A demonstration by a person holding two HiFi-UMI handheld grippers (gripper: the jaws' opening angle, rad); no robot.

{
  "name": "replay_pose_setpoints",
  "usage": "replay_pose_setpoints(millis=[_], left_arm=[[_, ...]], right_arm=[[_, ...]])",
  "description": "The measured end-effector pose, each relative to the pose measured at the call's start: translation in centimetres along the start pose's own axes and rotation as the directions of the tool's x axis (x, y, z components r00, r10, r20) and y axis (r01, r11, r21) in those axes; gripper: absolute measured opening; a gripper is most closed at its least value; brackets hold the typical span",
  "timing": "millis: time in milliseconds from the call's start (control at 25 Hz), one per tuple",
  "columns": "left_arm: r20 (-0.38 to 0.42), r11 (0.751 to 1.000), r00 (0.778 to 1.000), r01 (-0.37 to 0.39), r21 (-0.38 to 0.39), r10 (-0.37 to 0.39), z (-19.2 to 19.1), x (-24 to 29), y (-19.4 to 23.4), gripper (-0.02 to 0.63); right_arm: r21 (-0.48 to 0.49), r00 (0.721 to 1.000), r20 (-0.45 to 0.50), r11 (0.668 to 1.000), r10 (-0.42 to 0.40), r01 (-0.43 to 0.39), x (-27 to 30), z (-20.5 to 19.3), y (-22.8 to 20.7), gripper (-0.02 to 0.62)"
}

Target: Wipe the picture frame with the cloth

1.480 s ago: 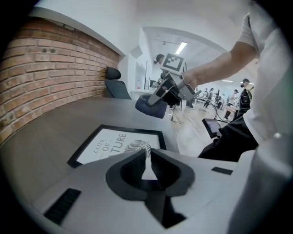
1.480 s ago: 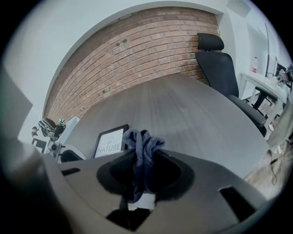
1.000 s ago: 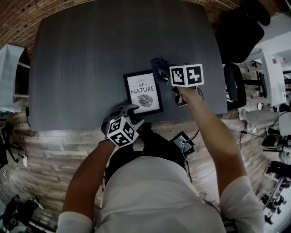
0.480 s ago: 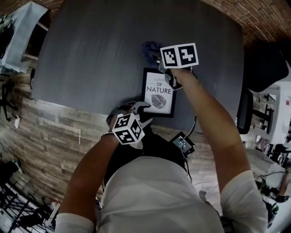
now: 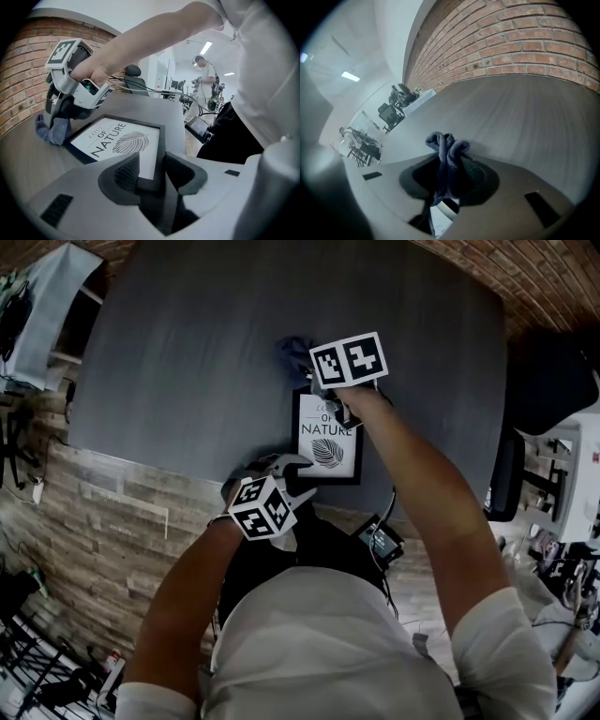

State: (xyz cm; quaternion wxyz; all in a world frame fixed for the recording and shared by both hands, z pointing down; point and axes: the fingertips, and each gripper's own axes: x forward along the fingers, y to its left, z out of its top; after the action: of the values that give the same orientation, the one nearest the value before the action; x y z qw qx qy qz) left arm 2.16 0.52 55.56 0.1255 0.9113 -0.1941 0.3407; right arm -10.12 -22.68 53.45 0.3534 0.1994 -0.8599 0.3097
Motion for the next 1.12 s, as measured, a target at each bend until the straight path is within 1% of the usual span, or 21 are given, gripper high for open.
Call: replay_pose_setpoints(millis=[80, 200, 400, 600, 1120], left_arm=[[0.000, 1.000, 1.000, 0.002, -0.001, -0.002, -0.1, 0.0, 0.0, 0.179], [0.000, 1.000, 1.000, 0.005, 0.001, -0.005, 0.1, 0.2, 0.2, 0.178], [0.000, 1.000, 1.000, 0.005, -0.001, -0.005, 0.1, 0.2, 0.1, 0.178], [0.001, 1.000, 1.000, 0.004, 0.001, -0.004, -0.1, 0.1, 0.1, 0.176], [0.002, 1.000, 1.000, 0.012, -0.001, -0.012, -0.3, 0.0, 0.2, 0.176]], right_arm=[[-0.012, 0.999, -0.028, 1.000, -0.022, 0.021, 0.2, -1.1, -0.5, 0.109], [0.004, 0.999, -0.033, 1.000, -0.028, 0.028, -0.3, -1.7, -1.6, 0.109], [-0.016, 0.997, -0.057, 0.999, -0.043, 0.042, -1.4, -2.4, -2.4, 0.107], [-0.011, 0.996, -0.065, 0.998, -0.066, 0.065, -2.4, -3.2, -3.3, 0.107], [0.007, 0.982, -0.072, 0.985, -0.173, 0.174, -6.3, -5.1, -7.6, 0.107]])
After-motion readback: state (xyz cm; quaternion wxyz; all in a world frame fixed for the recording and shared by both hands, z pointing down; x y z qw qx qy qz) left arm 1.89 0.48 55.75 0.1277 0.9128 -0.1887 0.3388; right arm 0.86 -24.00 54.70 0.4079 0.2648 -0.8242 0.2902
